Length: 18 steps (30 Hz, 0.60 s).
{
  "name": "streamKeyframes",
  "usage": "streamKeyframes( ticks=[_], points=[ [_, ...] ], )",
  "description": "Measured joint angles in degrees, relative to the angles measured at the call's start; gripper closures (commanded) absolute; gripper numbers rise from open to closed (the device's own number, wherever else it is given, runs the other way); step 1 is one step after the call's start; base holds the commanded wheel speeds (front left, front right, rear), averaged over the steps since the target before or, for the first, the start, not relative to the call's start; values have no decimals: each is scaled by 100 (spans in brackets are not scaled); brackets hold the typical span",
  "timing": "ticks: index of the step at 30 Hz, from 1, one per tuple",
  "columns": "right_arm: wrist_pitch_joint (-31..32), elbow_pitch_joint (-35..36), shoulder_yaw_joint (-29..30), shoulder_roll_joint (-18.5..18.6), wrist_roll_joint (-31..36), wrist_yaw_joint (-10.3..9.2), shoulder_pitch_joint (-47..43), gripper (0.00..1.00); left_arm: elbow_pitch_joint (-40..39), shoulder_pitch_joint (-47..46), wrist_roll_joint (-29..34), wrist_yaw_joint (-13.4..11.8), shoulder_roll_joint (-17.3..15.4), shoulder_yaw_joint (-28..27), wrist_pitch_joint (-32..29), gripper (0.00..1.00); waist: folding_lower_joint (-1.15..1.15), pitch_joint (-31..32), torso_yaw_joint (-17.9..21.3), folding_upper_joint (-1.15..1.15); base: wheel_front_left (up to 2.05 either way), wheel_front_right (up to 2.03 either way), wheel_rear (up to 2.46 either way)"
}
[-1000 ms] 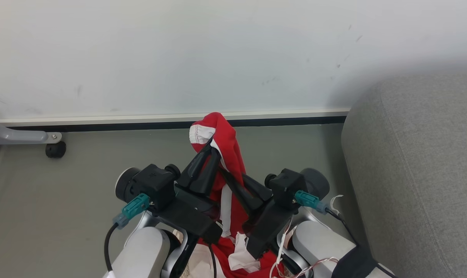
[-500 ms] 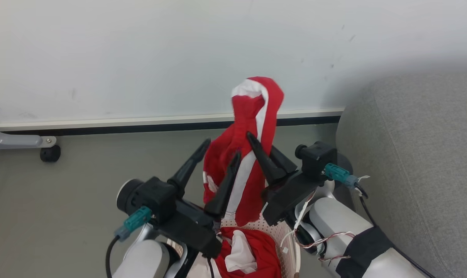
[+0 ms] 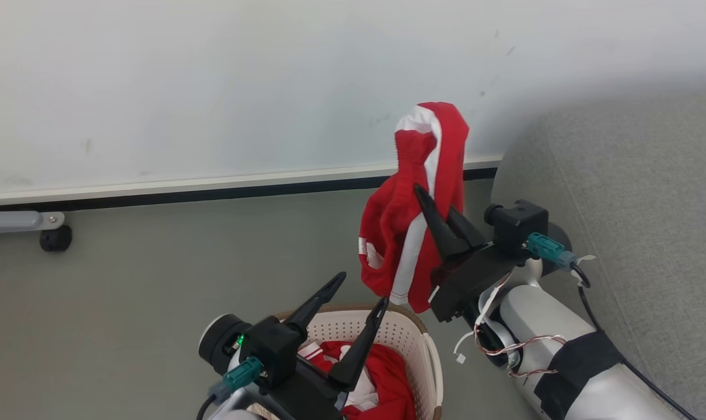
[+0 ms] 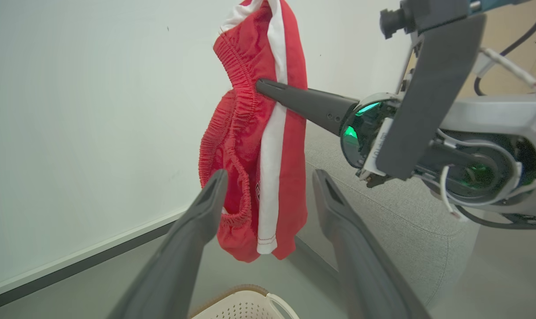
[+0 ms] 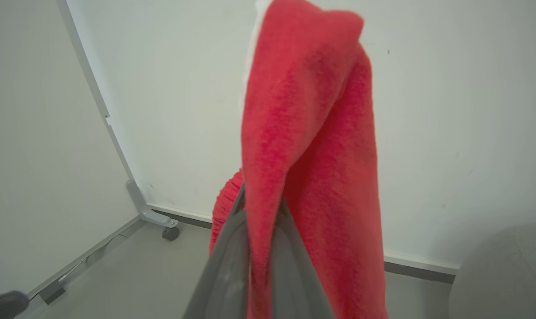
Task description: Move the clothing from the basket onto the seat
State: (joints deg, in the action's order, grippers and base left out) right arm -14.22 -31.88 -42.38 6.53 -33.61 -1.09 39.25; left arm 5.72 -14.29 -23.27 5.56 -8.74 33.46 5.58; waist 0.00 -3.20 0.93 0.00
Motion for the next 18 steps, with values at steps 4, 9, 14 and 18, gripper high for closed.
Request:
streamKeyframes(
  ticks=[4, 9, 14, 18],
  points=[
    [-2, -25, 41, 75, 1, 0, -9, 100, -62, 75, 26, 1, -46, 49, -52, 0, 0, -56, 89, 0, 0, 0, 0],
    [-4, -36, 93, 111, 7, -12, -32, 100, -163, 76, 126, 1, -138, 53, -96, 0, 0, -137, 246, 0, 0, 0, 0],
    [-5, -37, 189, 123, 10, -49, -60, 100, -274, 77, 175, 1, -214, 51, -130, 0, 0, -241, 463, 0, 0, 0, 0],
    [-5, -35, 271, 129, 10, -70, -62, 100, -313, 77, 178, 1, -246, 52, -147, 0, 0, -303, 620, 0, 0, 0, 0]
  ],
)
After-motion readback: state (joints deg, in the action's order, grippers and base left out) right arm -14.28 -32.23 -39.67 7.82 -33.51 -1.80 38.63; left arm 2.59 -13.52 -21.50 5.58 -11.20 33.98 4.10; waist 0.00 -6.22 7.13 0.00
